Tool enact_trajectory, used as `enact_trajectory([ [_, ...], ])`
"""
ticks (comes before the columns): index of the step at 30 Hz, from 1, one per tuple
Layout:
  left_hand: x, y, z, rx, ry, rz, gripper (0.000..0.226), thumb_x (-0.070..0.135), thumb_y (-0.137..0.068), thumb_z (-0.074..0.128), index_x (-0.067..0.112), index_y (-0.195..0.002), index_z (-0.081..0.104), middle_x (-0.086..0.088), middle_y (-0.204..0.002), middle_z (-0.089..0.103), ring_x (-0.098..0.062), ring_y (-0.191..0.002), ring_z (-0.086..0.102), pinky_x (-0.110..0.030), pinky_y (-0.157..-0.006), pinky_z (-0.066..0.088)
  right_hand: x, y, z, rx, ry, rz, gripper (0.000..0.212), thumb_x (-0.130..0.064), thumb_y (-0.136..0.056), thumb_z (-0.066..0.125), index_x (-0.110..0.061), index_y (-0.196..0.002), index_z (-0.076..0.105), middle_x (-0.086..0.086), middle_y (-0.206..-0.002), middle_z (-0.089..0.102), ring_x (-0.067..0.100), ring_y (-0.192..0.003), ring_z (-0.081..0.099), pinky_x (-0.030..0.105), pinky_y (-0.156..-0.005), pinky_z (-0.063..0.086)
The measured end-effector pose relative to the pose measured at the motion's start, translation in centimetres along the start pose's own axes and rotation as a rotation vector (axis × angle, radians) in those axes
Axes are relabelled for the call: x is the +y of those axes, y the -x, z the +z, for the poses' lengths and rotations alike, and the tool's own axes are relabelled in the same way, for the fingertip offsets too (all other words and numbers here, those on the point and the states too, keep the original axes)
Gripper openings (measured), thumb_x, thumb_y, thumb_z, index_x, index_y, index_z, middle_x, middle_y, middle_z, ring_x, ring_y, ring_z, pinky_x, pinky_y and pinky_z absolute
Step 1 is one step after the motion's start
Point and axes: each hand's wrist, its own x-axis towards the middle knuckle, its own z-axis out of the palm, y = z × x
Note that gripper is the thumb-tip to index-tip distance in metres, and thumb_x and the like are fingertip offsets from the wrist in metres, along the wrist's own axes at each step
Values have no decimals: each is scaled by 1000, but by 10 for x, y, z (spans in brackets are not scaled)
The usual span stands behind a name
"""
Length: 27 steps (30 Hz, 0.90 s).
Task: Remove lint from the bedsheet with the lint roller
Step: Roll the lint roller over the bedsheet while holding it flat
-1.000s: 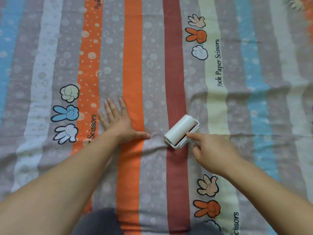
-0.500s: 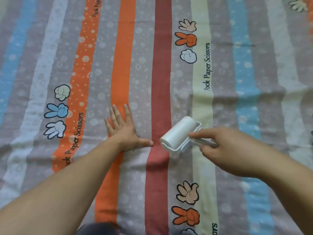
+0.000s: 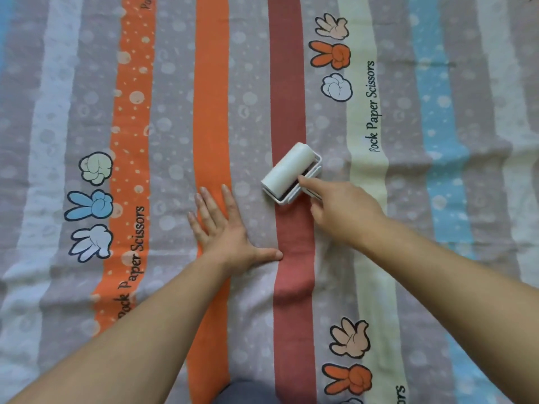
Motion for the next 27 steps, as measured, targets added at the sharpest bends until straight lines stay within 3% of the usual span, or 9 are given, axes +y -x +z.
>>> enact_trajectory([
  [10, 43, 5, 5, -27, -60, 44, 172, 93, -44, 69, 12, -144, -45, -35, -141, -51, -47, -135, -48, -67, -113, -20, 59, 94, -16, -194, 195, 182, 52, -33, -92, 41, -51, -141, 36, -1, -113, 66, 24, -100, 60, 34, -72, 48],
  [15, 45, 6, 3, -39, -68, 37, 172, 93, -45, 69, 12, -143, -45, -37, -141, -49, -49, -135, -47, -69, -112, -19, 68, 118, -27, -277, 171, 229, 53, -32, -92, 42, -50, -141, 38, -6, -120, 64, 20, -106, 60, 33, -78, 50],
  [18, 49, 7, 4, -43, -66, 43, 171, 94, -46, 69, 11, -143, -45, -37, -142, -48, -49, -135, -47, -69, -113, -19, 69, 125, -50, -355, 185, 228, 52, -30, -92, 42, -51, -140, 39, -11, -127, 61, 12, -109, 59, 23, -75, 45],
  [20, 55, 7, 7, -50, -66, 64, 169, 94, -47, 67, 11, -145, -43, -36, -141, -50, -48, -134, -48, -68, -113, -19, 65, 130, -75, -386, 154, 239, 50, -30, -93, 45, -54, -136, 42, -17, -123, 62, -6, -90, 59, 8, -62, 37],
  [21, 57, 7, 8, -48, -63, 73, 169, 94, -47, 67, 12, -145, -43, -36, -141, -51, -47, -133, -50, -68, -112, -20, 63, 132, -87, -393, 113, 248, 48, -31, -92, 47, -57, -133, 45, -21, -109, 65, -11, -73, 55, 8, -58, 37],
  [23, 62, 7, 12, -42, -58, 74, 169, 95, -47, 66, 12, -144, -44, -34, -140, -53, -45, -131, -52, -67, -112, -22, 59, 129, -110, -387, -6, 264, 44, -30, -92, 50, -60, -124, 49, -27, -71, 61, -6, -50, 51, 13, -51, 39],
  [24, 64, 7, 13, -46, -52, 64, 170, 95, -46, 66, 12, -144, -45, -33, -139, -54, -45, -130, -53, -67, -112, -23, 55, 125, -116, -371, -52, 255, 41, -30, -92, 51, -61, -119, 51, -30, -62, 58, -3, -48, 51, 13, -50, 40],
  [25, 66, 6, 14, -47, -51, 55, 170, 96, -45, 66, 13, -143, -45, -33, -139, -55, -44, -130, -54, -66, -111, -24, 52, 116, -117, -322, -94, 229, 40, -29, -92, 52, -61, -117, 52, -35, -63, 58, -3, -50, 53, 12, -50, 40],
  [27, 66, 4, 16, -31, -59, 37, 172, 97, -42, 65, 14, -142, -47, -31, -137, -57, -43, -128, -56, -65, -110, -26, 44, 83, -107, -133, -128, 133, 43, -30, -92, 52, -59, -123, 52, -28, -90, 68, 0, -69, 61, 17, -65, 49],
])
